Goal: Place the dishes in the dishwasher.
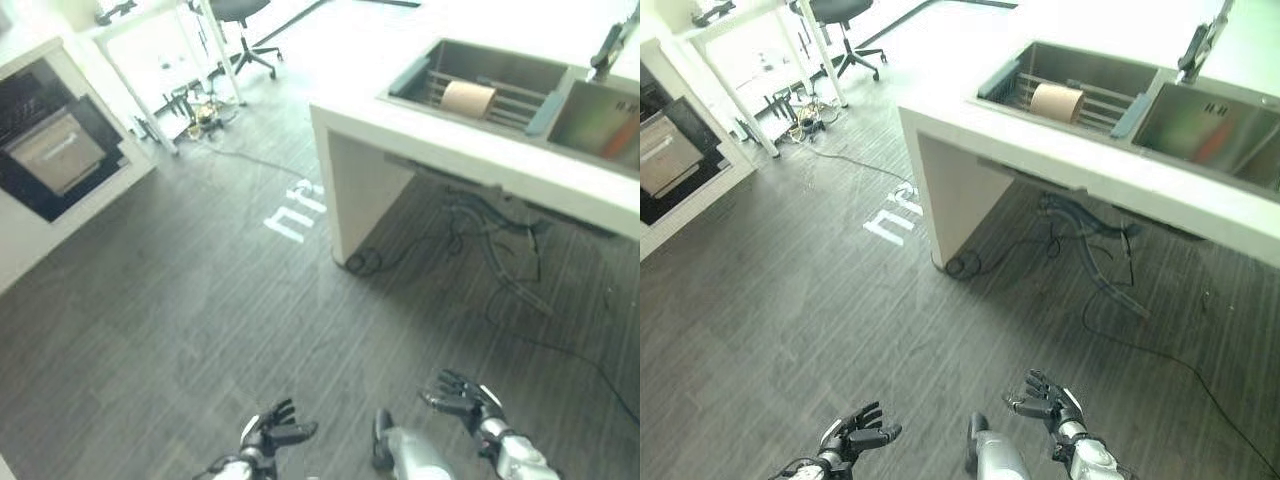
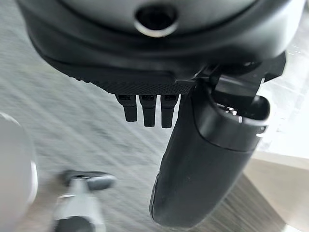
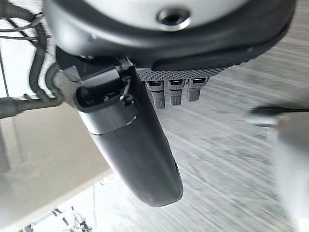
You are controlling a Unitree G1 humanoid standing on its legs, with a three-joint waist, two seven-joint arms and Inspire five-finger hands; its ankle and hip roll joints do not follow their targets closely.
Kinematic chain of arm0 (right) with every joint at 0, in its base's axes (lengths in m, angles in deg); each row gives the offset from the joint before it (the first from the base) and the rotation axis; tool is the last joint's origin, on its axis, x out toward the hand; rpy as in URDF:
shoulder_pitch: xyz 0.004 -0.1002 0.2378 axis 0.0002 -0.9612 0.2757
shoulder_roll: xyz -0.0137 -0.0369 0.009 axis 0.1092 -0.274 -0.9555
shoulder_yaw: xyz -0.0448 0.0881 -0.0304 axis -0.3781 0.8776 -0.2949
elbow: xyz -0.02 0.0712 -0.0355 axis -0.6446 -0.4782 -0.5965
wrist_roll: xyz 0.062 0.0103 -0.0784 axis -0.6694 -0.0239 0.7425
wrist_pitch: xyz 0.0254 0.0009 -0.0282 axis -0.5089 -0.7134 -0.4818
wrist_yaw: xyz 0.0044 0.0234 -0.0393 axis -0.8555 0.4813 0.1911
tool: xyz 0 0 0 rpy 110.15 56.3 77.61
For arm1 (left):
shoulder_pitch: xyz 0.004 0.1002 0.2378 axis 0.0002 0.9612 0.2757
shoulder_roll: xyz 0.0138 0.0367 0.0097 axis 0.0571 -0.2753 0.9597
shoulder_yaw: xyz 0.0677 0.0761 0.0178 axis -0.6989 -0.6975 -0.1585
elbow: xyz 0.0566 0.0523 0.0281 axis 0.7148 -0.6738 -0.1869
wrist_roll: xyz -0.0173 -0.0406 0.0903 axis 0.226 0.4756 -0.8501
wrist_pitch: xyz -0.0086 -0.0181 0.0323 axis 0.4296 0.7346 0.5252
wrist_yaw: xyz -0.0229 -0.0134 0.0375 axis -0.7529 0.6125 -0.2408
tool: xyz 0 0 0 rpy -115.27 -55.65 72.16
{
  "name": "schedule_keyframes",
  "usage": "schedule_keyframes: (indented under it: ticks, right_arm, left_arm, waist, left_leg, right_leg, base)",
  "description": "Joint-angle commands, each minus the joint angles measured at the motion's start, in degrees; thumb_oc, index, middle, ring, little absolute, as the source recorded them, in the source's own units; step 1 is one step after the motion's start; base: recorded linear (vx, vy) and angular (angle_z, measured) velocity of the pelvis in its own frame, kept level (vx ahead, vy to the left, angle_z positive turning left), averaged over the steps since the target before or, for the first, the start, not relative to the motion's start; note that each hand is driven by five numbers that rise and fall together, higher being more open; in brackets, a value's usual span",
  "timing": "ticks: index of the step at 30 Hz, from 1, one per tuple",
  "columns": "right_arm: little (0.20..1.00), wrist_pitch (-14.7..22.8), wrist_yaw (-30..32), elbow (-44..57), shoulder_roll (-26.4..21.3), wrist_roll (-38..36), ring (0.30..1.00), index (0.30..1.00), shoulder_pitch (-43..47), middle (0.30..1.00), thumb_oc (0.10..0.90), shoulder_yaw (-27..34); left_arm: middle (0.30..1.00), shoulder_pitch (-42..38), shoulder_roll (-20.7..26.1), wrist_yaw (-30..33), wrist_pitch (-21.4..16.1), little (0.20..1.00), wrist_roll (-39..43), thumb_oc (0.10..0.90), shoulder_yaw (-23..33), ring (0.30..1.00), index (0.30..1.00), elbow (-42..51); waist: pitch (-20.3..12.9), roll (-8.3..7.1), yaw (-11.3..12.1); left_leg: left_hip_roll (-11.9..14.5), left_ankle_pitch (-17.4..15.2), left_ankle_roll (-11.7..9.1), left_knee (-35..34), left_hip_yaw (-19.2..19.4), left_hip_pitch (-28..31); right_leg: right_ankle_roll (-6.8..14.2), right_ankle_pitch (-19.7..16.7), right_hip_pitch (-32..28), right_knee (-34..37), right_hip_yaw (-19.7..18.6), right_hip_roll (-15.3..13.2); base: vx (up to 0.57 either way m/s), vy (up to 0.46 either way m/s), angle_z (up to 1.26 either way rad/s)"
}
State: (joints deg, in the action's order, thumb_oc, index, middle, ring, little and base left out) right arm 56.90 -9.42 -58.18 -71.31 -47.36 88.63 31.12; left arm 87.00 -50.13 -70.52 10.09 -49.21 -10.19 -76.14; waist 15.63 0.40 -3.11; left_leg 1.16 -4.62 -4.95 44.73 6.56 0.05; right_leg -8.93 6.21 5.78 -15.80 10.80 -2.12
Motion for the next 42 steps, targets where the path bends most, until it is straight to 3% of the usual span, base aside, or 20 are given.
schedule_keyframes:
  ticks: [1, 2, 3, 4, 5, 6, 8, 9, 10, 19, 24, 26, 28, 29, 31, 33, 34, 36, 40, 42]
  right_arm:
    - [0.900, 4.56, -0.68, 0.77, -3.66, -0.04, 0.900, 0.900, 0.27, 0.900, 0.800, 1.54]
    - [0.900, 4.81, -0.56, -0.03, -3.69, -0.94, 0.900, 0.900, 0.57, 0.900, 0.800, 1.29]
    - [0.900, 4.89, -0.73, -0.61, -3.62, -1.20, 0.900, 0.900, 0.85, 0.900, 0.800, 1.32]
    - [0.900, 4.80, -0.76, -0.78, -3.61, -1.27, 0.900, 0.900, 0.92, 0.900, 0.800, 1.38]
    - [0.900, 4.56, -0.65, -1.03, -3.52, -1.47, 0.900, 0.900, 0.99, 0.900, 0.800, 1.47]
    - [0.900, 4.45, -0.41, -1.23, -3.37, -1.31, 0.900, 0.900, 1.27, 0.900, 0.800, 1.02]
    - [0.900, 3.97, -0.24, -1.56, -3.25, -1.05, 0.900, 0.900, 1.54, 0.900, 0.800, 0.40]
    - [0.900, 3.04, 0.65, -2.62, -2.74, -1.07, 0.900, 0.900, 1.26, 0.900, 0.800, 0.97]
    - [0.900, 2.62, 0.81, -3.41, -2.65, -1.01, 0.900, 0.900, 1.17, 0.900, 0.800, 1.00]
    - [0.900, -0.23, 1.88, -11.62, -0.86, 1.91, 0.900, 0.900, 0.12, 0.900, 0.800, 3.00]
    - [0.900, -0.04, 2.39, -12.58, -0.18, 3.24, 0.900, 0.900, 0.61, 0.900, 0.800, 3.14]
    - [0.900, 0.65, 2.16, -11.82, 0.37, 3.35, 0.900, 0.900, 1.23, 0.900, 0.800, 2.91]
    - [0.900, 1.17, 1.57, -11.07, 0.34, 3.24, 0.900, 0.900, 1.63, 0.900, 0.800, 2.86]
    - [0.900, 1.52, 0.87, -11.00, 0.05, 2.53, 0.900, 0.900, 1.92, 0.900, 0.800, 3.08]
    - [0.900, 1.50, 0.63, -10.76, 0.42, 2.25, 0.900, 0.900, 2.39, 0.900, 0.800, 2.98]
    - [0.900, 0.78, 0.63, -10.48, 0.98, 1.85, 0.900, 0.900, 2.25, 0.900, 0.800, 3.02]
    - [0.900, 0.36, 0.22, -10.83, 1.46, 1.75, 0.900, 0.900, 2.04, 0.900, 0.800, 3.25]
    - [0.900, -2.00, -0.16, -11.77, 1.89, 2.19, 0.900, 0.900, 1.02, 0.900, 0.800, 3.02]
    - [0.900, -1.51, -0.07, -12.96, 2.23, 2.91, 0.900, 0.900, 0.37, 0.900, 0.800, 2.41]
    - [0.900, -1.27, 0.28, -12.68, 1.62, 1.27, 0.900, 0.900, 0.21, 0.900, 0.800, 2.39]
  left_arm:
    - [0.900, -1.86, 2.07, -2.07, -1.49, 0.900, -0.24, 0.800, -1.51, 0.900, 0.900, 1.18]
    - [0.900, -1.78, 1.63, -1.80, -1.83, 0.900, -0.80, 0.800, -1.85, 0.900, 0.900, 0.76]
    - [0.900, -1.43, 1.56, -1.38, -1.96, 0.900, -0.97, 0.800, -1.87, 0.900, 0.900, 0.75]
    - [0.900, -1.25, 1.61, -1.31, -2.00, 0.900, -1.23, 0.800, -1.81, 0.900, 0.900, 0.73]
    - [0.900, -0.79, 1.68, -1.03, -2.13, 0.900, -1.80, 0.800, -1.84, 0.900, 0.900, 0.65]
    - [0.900, -0.12, 1.53, -0.53, -2.12, 0.900, -1.99, 0.800, -1.74, 0.900, 0.900, 0.78]
    - [0.900, 1.35, 1.50, 0.27, -1.71, 0.900, -2.49, 0.800, -1.27, 0.900, 0.900, 1.37]
    - [0.900, 0.90, 1.84, -0.42, -1.01, 0.900, -3.35, 0.800, -0.50, 0.900, 0.900, -0.56]
    - [0.900, 0.72, 1.65, -0.32, -0.79, 0.900, -3.15, 0.800, -0.51, 0.900, 0.900, -1.74]
    - [0.900, -0.15, 0.23, -0.41, -2.58, 0.900, -0.84, 0.800, -0.25, 0.900, 0.900, -9.34]
    - [0.900, -0.67, 0.91, -0.40, -3.09, 0.900, -1.35, 0.800, -0.62, 0.900, 0.900, -9.44]
    - [0.900, -1.55, 1.76, -0.26, -2.82, 0.900, -2.60, 0.800, -0.61, 0.900, 0.900, -8.80]
    - [0.900, -2.52, 2.21, 0.77, -3.51, 0.900, -2.63, 0.800, -1.47, 0.900, 0.900, -9.25]
    - [0.900, -3.12, 2.52, 1.94, -3.56, 0.900, -1.07, 0.800, -2.56, 0.900, 0.900, -9.35]
    - [0.900, -3.72, 3.08, 2.72, -3.46, 0.900, -1.30, 0.800, -2.52, 0.900, 0.900, -9.09]
    - [0.900, -3.80, 3.56, 3.30, -3.46, 0.900, -0.91, 0.800, -2.36, 0.900, 0.900, -9.02]
    - [0.900, -3.80, 3.77, 3.73, -3.74, 0.900, 0.08, 0.800, -2.20, 0.900, 0.900, -9.25]
    - [0.900, -3.18, 3.11, 5.57, -2.79, 0.900, 2.81, 0.800, -0.69, 0.900, 0.900, -9.50]
    - [0.900, -2.42, 1.98, 6.22, -1.28, 0.900, 2.79, 0.800, 0.61, 0.900, 0.900, -9.61]
    - [0.900, -2.56, 1.52, 6.46, -1.19, 0.900, 2.74, 0.800, 0.23, 0.900, 0.900, -9.95]
  waist:
    - [0.11, -0.75, -0.11]
    - [0.46, -0.51, 1.17]
    - [0.36, -0.45, 1.95]
    - [0.33, -0.42, 2.23]
    - [0.60, -0.08, 3.20]
    - [0.91, 0.90, 4.23]
    - [1.27, 2.80, 5.90]
    - [0.89, 3.27, 5.19]
    - [0.74, 3.41, 5.00]
    - [-0.32, 2.94, 3.73]
    - [-0.43, 3.07, 4.14]
    - [0.04, 4.12, 4.08]
    - [1.22, 4.69, 3.17]
    - [1.88, 4.74, 2.38]
    - [2.35, 3.62, 2.33]
    - [2.85, 1.74, 1.93]
    - [2.87, 1.17, 1.68]
    - [1.56, 0.18, 2.43]
    - [0.82, -0.12, 2.08]
    - [1.26, -0.77, 1.82]
  left_leg:
    - [3.97, 4.82, 0.76, -5.11, -1.01, -6.55]
    - [-0.94, 2.27, 2.39, -9.64, -1.82, -7.76]
    - [-3.10, 1.89, 2.99, -15.11, -2.01, -7.98]
    - [-3.44, 2.06, 3.03, -17.63, -1.93, -7.98]
    - [-4.54, 3.77, 2.64, -24.39, -2.37, -9.76]
    - [-5.32, 3.76, 2.29, -27.54, -4.37, -12.36]
    - [-5.05, 5.28, 0.97, -27.54, -7.16, -19.18]
    - [-3.03, 5.13, 1.37, -27.54, -3.47, -19.70]
    - [-2.93, 4.92, 1.45, -27.54, -4.29, -19.43]
    - [-3.32, 0.34, 3.34, -27.54, -4.68, -13.63]
    - [-2.66, -2.26, 4.76, -27.54, -3.84, -10.62]
    - [-1.41, -3.47, 5.98, -27.54, -3.49, -9.39]
    - [-1.41, -4.64, 7.36, -27.54, -4.61, -8.17]
    - [-1.65, -5.36, 7.41, -27.54, -6.23, -7.30]
    - [-1.47, -6.02, 6.35, -27.54, -6.51, -6.58]
    - [-1.92, -7.72, 6.15, -27.54, -6.76, -5.53]
    - [-0.93, -8.50, 5.68, -27.54, -6.29, -4.94]
    - [1.54, -7.66, 4.21, -27.54, -4.35, -4.27]
    - [4.90, -5.80, 2.72, -27.54, -4.79, -2.84]
    - [6.06, -2.66, 2.27, -27.54, -4.16, -2.64]
  right_leg:
    - [11.00, 1.72, -0.67, -1.38, 0.64, -5.84]
    - [11.64, 2.21, -1.64, -1.38, -1.23, -4.96]
    - [12.05, 2.75, -1.73, -1.38, -2.31, -4.33]
    - [12.18, 3.08, -1.83, -1.38, -2.52, -4.08]
    - [12.43, 4.02, -2.52, -1.38, -3.49, -2.89]
    - [12.82, 4.62, -3.19, -1.38, -5.09, -1.10]
    - [12.76, 5.71, -4.43, -1.38, -6.88, 1.77]
    - [12.81, 6.44, -4.40, -1.38, -5.66, 1.61]
    - [12.87, 6.33, -4.42, -1.38, -5.78, 1.70]
    - [12.88, 5.96, -4.39, -1.38, -4.74, 0.64]
    - [13.00, 5.67, -5.59, -1.38, -0.45, -0.04]
    - [14.53, 0.81, -5.90, -2.97, 2.62, 0.37]
    - [15.83, -1.42, 0.08, -13.15, 1.82, -0.77]
    - [16.33, -2.60, 2.20, -11.57, 0.49, -2.96]
    - [17.21, -4.53, 1.96, -1.38, 0.13, -6.77]
    - [18.85, -7.23, 5.81, -1.38, -2.91, -10.47]
    - [19.52, -7.41, 7.00, -1.38, -4.16, -11.28]
    - [19.66, -3.50, 4.72, -1.38, -1.94, -10.89]
    - [17.64, -0.66, 2.49, -1.38, -1.55, -8.47]
    - [16.12, 0.55, 1.29, -1.38, -1.80, -7.58]
  base:
    - [0.22, -0.182, -0.18]
    - [0.25, -0.096, -0.10]
    - [0.23, -0.050, -0.41]
    - [0.23, -0.029, -1.23]
    - [0.23, 0.013, -1.53]
    - [0.27, 0.050, -1.17]
    - [0.23, 0.086, -0.79]
    - [0.20, 0.109, -1.45]
    - [0.13, 0.103, -1.36]
    - [0.12, 0.091, -0.25]
    - [0.08, 0.092, -0.28]
    - [0.07, 0.061, -0.05]
    - [0.04, -0.033, -0.37]
    - [0.13, -0.208, -0.47]
    - [0.13, -0.379, -0.08]
    - [0.10, -0.430, -0.13]
    - [0.14, -0.488, -0.54]
    - [0.28, -0.581, -0.28]
    - [0.22, -0.363, 0.00]
    - [0.13, -0.341, 0.30]
